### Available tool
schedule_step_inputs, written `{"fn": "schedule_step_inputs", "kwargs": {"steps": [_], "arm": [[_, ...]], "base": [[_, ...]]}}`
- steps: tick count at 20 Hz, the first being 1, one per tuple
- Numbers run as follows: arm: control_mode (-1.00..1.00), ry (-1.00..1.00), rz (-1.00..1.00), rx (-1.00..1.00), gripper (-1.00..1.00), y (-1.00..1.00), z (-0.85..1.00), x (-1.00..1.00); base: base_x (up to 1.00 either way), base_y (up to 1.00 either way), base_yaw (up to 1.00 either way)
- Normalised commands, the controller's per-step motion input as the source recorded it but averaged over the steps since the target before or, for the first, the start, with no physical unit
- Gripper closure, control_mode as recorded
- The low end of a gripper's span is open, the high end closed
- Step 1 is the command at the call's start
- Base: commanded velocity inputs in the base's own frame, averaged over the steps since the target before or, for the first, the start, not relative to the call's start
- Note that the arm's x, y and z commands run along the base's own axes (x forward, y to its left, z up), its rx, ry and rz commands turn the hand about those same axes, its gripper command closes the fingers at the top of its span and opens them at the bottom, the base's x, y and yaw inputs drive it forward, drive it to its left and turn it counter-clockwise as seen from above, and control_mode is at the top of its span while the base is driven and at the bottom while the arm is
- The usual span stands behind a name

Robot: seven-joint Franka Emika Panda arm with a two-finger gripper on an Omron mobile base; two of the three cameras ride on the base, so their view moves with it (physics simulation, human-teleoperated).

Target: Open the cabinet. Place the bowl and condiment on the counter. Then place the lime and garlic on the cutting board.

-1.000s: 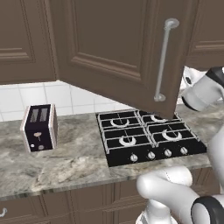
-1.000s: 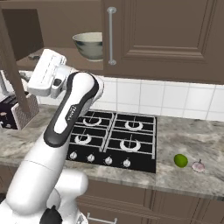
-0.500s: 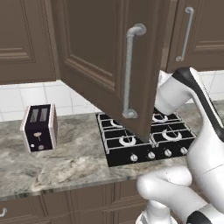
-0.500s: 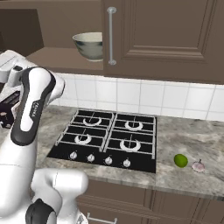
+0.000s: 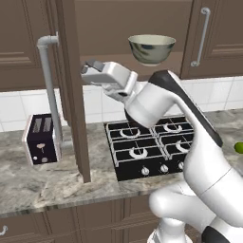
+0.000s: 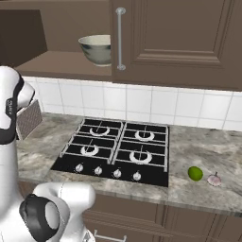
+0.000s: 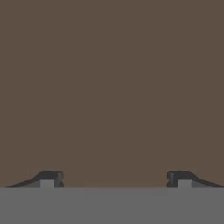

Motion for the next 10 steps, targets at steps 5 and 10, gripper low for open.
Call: {"fn": "schedule_step_inputs", "kwargs": {"steps": [5,10], "arm": [[-1.0,0.05,-0.07,-0.15,-1.0,-0.55,0.02,-0.17],[-1.0,-0.02,-0.16,-0.24,-1.0,-0.99,0.0,-0.17]], "base": [[0.0,0.0,0.0],[0.0,0.0,0.0]]}}
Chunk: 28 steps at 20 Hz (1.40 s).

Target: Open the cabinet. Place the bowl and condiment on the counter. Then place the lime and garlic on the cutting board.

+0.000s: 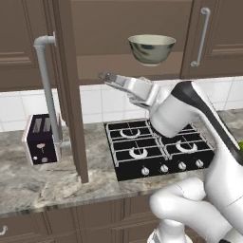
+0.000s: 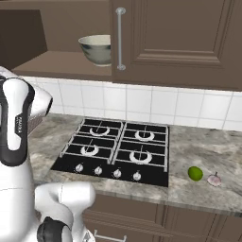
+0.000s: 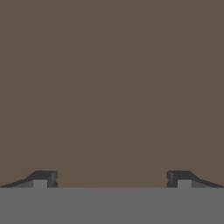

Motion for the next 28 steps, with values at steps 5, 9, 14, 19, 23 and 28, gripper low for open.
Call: {"fn": "schedule_step_inputs", "kwargs": {"steps": [5,9,14,19,23,28], "arm": [[-1.0,-0.05,-0.17,-0.29,-1.0,-0.84,0.0,0.0],[-1.0,-0.2,-0.16,-0.31,-1.0,-0.8,0.04,-0.13],[-1.0,-0.29,-0.14,-0.45,-1.0,-0.62,0.04,-0.18],[-1.0,-0.37,-0.14,-0.59,-1.0,-0.34,0.02,-0.19],[-1.0,-0.4,-0.12,-0.7,-1.0,-0.08,0.0,-0.19],[-1.0,-0.47,-0.09,-0.66,-1.0,-0.05,0.0,-0.05]], "base": [[0.0,0.0,0.0],[0.0,0.0,0.0],[0.0,0.0,0.0],[0.0,0.0,0.0],[0.0,0.0,0.0],[0.0,0.0,0.0]]}}
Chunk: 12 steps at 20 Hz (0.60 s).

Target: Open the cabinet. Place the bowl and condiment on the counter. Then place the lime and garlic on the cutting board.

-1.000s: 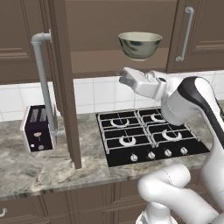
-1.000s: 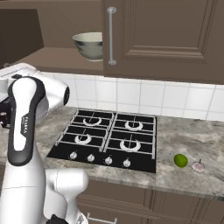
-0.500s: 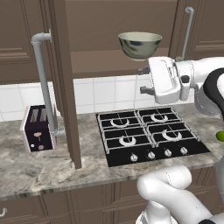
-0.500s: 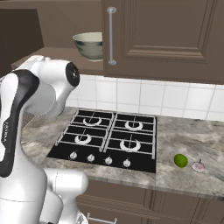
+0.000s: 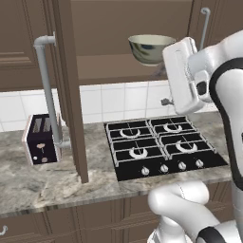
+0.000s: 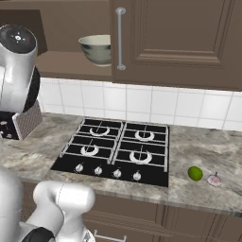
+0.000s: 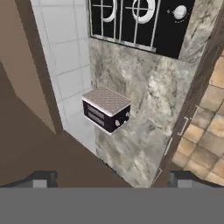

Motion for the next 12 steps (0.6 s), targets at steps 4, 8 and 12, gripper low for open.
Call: {"fn": "schedule_step_inputs", "kwargs": {"steps": [4,8,12], "arm": [[-1.0,-0.53,-0.05,-0.61,-1.0,-0.18,-0.01,0.0],[-1.0,-0.5,-0.03,-0.57,-1.0,-0.44,-0.1,0.0],[-1.0,-0.48,-0.01,-0.55,-1.0,-0.6,-0.11,0.02]], "base": [[0.0,0.0,0.0],[0.0,0.0,0.0],[0.0,0.0,0.0]]}}
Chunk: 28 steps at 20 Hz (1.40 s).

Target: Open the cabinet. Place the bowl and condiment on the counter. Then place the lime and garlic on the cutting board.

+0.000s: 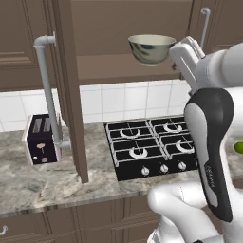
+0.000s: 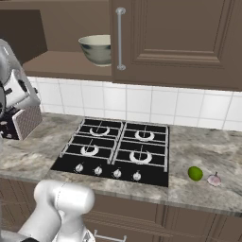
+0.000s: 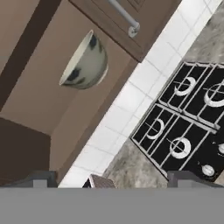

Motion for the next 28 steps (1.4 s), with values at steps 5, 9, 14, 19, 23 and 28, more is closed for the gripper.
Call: {"fn": "schedule_step_inputs", "kwargs": {"steps": [5,9,14,19,23,28], "arm": [[-1.0,-0.4,0.0,-0.55,-1.0,-0.61,-0.09,0.06],[-1.0,-0.27,0.0,-0.45,-1.0,-0.44,0.0,0.19],[-1.0,-0.15,0.0,-0.25,-1.0,-0.33,0.05,0.35],[-1.0,-0.06,0.0,-0.05,-1.0,-0.37,0.38,0.22],[-1.0,-0.01,0.0,-0.01,-1.0,-0.5,0.44,0.35],[-1.0,0.01,0.01,-0.01,-1.0,-0.56,0.26,0.42]], "base": [[0.0,0.0,0.0],[0.0,0.0,0.0],[0.0,0.0,0.0],[0.0,0.0,0.0],[0.0,0.0,0.0],[0.0,0.0,0.0]]}}
